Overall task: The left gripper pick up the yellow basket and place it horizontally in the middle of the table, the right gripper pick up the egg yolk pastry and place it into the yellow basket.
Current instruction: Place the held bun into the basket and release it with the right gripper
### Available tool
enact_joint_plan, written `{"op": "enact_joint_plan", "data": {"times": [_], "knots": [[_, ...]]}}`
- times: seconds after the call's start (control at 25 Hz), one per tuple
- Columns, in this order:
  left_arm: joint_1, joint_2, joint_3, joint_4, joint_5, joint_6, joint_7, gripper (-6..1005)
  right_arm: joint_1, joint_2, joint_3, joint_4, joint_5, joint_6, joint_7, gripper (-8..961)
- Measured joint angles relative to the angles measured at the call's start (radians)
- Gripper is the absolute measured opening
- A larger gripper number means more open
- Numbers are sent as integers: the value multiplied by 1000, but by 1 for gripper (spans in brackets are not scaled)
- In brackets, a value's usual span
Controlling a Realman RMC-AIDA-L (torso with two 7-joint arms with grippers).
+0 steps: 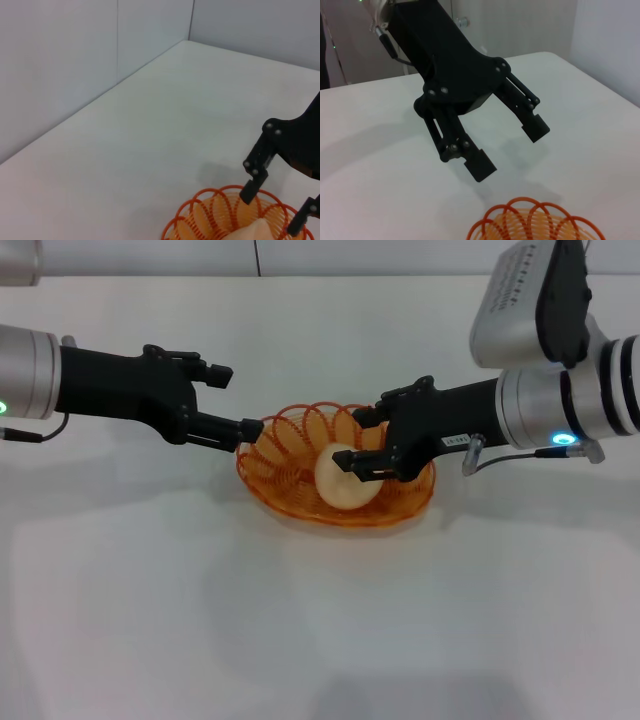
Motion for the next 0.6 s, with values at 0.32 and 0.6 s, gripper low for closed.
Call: {"op": "enact_joint_plan", "data": {"times": [0.32, 0.6], "knots": [[30, -4, -48, 0, -23, 12, 27, 888, -94, -5, 31, -95, -7, -16, -20, 608], [104, 3, -73, -3, -107, 39, 91, 888, -218, -7, 69, -175, 23, -40, -94, 776]]}}
